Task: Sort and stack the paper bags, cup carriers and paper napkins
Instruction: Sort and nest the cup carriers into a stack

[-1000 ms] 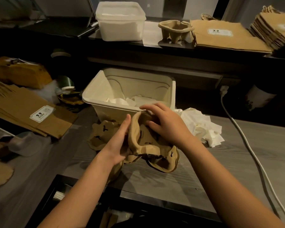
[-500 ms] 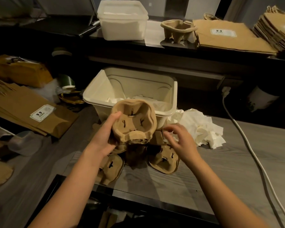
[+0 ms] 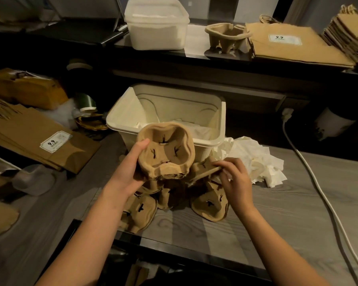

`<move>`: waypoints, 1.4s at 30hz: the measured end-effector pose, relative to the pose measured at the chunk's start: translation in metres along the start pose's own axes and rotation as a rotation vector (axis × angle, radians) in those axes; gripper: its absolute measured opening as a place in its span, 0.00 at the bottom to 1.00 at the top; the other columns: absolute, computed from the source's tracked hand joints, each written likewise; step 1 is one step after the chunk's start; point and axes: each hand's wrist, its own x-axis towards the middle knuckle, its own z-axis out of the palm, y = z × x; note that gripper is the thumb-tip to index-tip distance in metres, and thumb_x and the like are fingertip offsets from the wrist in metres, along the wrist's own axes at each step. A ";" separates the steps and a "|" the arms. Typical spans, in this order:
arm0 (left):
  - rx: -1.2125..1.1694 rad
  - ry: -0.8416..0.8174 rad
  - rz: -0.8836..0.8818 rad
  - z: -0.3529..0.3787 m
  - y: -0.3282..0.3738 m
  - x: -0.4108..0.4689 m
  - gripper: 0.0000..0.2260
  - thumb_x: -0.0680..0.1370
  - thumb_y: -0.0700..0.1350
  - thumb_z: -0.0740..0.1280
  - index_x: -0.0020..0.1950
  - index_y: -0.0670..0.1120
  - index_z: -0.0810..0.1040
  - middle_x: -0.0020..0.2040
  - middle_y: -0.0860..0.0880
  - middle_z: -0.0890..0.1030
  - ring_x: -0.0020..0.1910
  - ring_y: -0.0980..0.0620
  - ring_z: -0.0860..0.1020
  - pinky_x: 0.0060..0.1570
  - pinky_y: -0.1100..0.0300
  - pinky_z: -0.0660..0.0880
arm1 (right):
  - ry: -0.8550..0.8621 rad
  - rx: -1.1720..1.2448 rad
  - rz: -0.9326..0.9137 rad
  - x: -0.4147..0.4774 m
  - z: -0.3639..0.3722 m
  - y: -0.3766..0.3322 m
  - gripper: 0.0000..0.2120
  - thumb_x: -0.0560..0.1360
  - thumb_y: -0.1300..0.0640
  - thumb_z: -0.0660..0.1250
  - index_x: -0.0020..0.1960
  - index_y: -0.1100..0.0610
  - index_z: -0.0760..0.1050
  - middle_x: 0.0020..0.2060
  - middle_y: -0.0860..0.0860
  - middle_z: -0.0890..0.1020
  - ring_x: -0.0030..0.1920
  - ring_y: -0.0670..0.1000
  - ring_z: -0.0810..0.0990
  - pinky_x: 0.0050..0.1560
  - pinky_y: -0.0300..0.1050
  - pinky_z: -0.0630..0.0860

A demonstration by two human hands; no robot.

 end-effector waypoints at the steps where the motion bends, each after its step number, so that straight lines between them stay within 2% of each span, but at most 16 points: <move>1: -0.001 -0.004 0.003 -0.001 0.000 0.000 0.19 0.70 0.54 0.63 0.57 0.48 0.78 0.52 0.45 0.83 0.57 0.45 0.78 0.58 0.50 0.73 | 0.047 0.063 0.027 0.004 -0.006 -0.004 0.10 0.72 0.60 0.65 0.53 0.54 0.78 0.47 0.50 0.75 0.48 0.44 0.73 0.48 0.31 0.72; 4: -0.001 -0.018 0.013 -0.001 -0.001 0.000 0.19 0.69 0.55 0.63 0.58 0.49 0.77 0.54 0.44 0.81 0.57 0.45 0.77 0.57 0.50 0.73 | 0.176 0.200 0.075 0.017 -0.023 -0.019 0.11 0.72 0.59 0.60 0.52 0.48 0.74 0.46 0.43 0.76 0.49 0.36 0.73 0.50 0.28 0.69; 6: 0.000 -0.023 0.018 -0.001 -0.001 0.000 0.19 0.69 0.55 0.63 0.57 0.49 0.78 0.54 0.44 0.81 0.56 0.46 0.78 0.56 0.50 0.73 | 0.224 0.304 0.134 0.026 -0.033 -0.030 0.14 0.72 0.58 0.60 0.50 0.40 0.74 0.45 0.37 0.77 0.49 0.37 0.75 0.49 0.30 0.71; 8: 0.005 -0.037 0.024 -0.001 -0.002 0.000 0.18 0.69 0.55 0.63 0.54 0.49 0.79 0.51 0.46 0.83 0.54 0.47 0.79 0.55 0.52 0.74 | 0.229 0.436 0.198 0.034 -0.041 -0.042 0.14 0.72 0.56 0.61 0.48 0.36 0.74 0.45 0.37 0.78 0.48 0.39 0.76 0.47 0.33 0.74; 11: 0.032 -0.048 0.007 0.003 -0.007 0.001 0.17 0.70 0.55 0.64 0.54 0.48 0.80 0.51 0.45 0.82 0.54 0.47 0.79 0.52 0.53 0.74 | 0.079 0.503 0.269 0.047 -0.047 -0.061 0.11 0.77 0.63 0.62 0.50 0.46 0.73 0.44 0.44 0.78 0.42 0.37 0.77 0.38 0.31 0.74; 14: -0.025 -0.070 -0.045 0.006 -0.014 0.002 0.17 0.67 0.57 0.70 0.51 0.49 0.82 0.49 0.46 0.83 0.50 0.48 0.81 0.44 0.56 0.78 | -0.104 0.514 0.342 0.056 -0.047 -0.079 0.10 0.78 0.62 0.62 0.49 0.47 0.74 0.39 0.47 0.80 0.35 0.37 0.77 0.32 0.31 0.72; 16: -0.026 -0.117 -0.074 0.008 -0.018 0.001 0.18 0.65 0.58 0.73 0.51 0.50 0.83 0.51 0.46 0.84 0.51 0.48 0.82 0.45 0.55 0.77 | -0.162 0.498 0.367 0.060 -0.045 -0.084 0.09 0.77 0.60 0.62 0.48 0.47 0.75 0.36 0.47 0.80 0.32 0.37 0.77 0.29 0.30 0.71; 19: -0.014 -0.098 -0.124 0.012 -0.021 0.001 0.15 0.69 0.56 0.65 0.51 0.50 0.82 0.49 0.47 0.84 0.47 0.49 0.83 0.48 0.52 0.74 | -0.219 0.483 0.389 0.062 -0.041 -0.086 0.10 0.77 0.59 0.63 0.48 0.44 0.74 0.40 0.45 0.81 0.39 0.39 0.80 0.34 0.31 0.76; 22: 0.042 -0.123 -0.160 0.013 -0.022 0.002 0.18 0.70 0.59 0.64 0.55 0.52 0.79 0.49 0.50 0.84 0.49 0.51 0.82 0.49 0.53 0.74 | -0.321 0.402 0.300 0.066 -0.042 -0.085 0.12 0.78 0.56 0.62 0.53 0.39 0.73 0.47 0.40 0.80 0.51 0.42 0.79 0.49 0.39 0.78; 24: 0.112 -0.150 -0.176 0.013 -0.023 0.000 0.16 0.74 0.62 0.63 0.55 0.54 0.78 0.49 0.52 0.84 0.50 0.53 0.81 0.48 0.55 0.74 | -0.514 0.327 0.214 0.073 -0.047 -0.087 0.14 0.78 0.55 0.61 0.60 0.40 0.71 0.51 0.38 0.78 0.54 0.40 0.76 0.53 0.38 0.76; 27: 0.158 -0.161 -0.175 0.017 -0.028 -0.003 0.12 0.81 0.52 0.55 0.54 0.49 0.76 0.45 0.50 0.82 0.43 0.54 0.79 0.41 0.60 0.75 | -0.715 0.153 0.080 0.085 -0.048 -0.095 0.16 0.79 0.55 0.60 0.65 0.46 0.71 0.54 0.42 0.77 0.55 0.42 0.75 0.54 0.36 0.75; 29: 0.159 -0.169 -0.178 0.021 -0.029 -0.006 0.11 0.77 0.51 0.56 0.52 0.48 0.75 0.42 0.48 0.80 0.39 0.54 0.77 0.36 0.62 0.76 | -0.673 0.096 0.095 0.090 -0.045 -0.099 0.13 0.78 0.54 0.62 0.63 0.49 0.71 0.44 0.43 0.77 0.47 0.43 0.76 0.45 0.33 0.74; 32: 0.163 -0.184 -0.211 0.024 -0.028 -0.009 0.17 0.73 0.55 0.57 0.58 0.50 0.73 0.50 0.42 0.79 0.41 0.53 0.78 0.53 0.52 0.76 | -0.654 0.046 0.058 0.094 -0.044 -0.102 0.06 0.77 0.53 0.63 0.53 0.48 0.69 0.38 0.44 0.74 0.40 0.43 0.75 0.37 0.31 0.72; 35: 0.166 -0.183 -0.262 0.023 -0.030 -0.007 0.22 0.68 0.61 0.61 0.57 0.52 0.75 0.55 0.45 0.79 0.54 0.49 0.77 0.58 0.51 0.72 | -0.699 -0.038 -0.059 0.097 -0.041 -0.103 0.05 0.76 0.53 0.64 0.51 0.46 0.71 0.40 0.41 0.73 0.41 0.41 0.74 0.39 0.34 0.73; 40: 0.211 -0.149 -0.259 0.019 -0.036 -0.006 0.30 0.67 0.70 0.61 0.56 0.50 0.81 0.57 0.42 0.80 0.60 0.42 0.77 0.64 0.45 0.70 | -0.632 -0.157 -0.208 0.091 -0.030 -0.099 0.08 0.76 0.51 0.65 0.55 0.48 0.74 0.48 0.44 0.75 0.48 0.44 0.73 0.48 0.39 0.74; 42: 0.229 -0.148 -0.249 0.021 -0.036 -0.007 0.31 0.66 0.71 0.60 0.56 0.49 0.80 0.54 0.42 0.81 0.57 0.43 0.78 0.60 0.47 0.74 | -0.611 -0.152 -0.223 0.086 -0.026 -0.095 0.10 0.76 0.50 0.65 0.56 0.48 0.75 0.53 0.46 0.73 0.51 0.44 0.71 0.50 0.39 0.73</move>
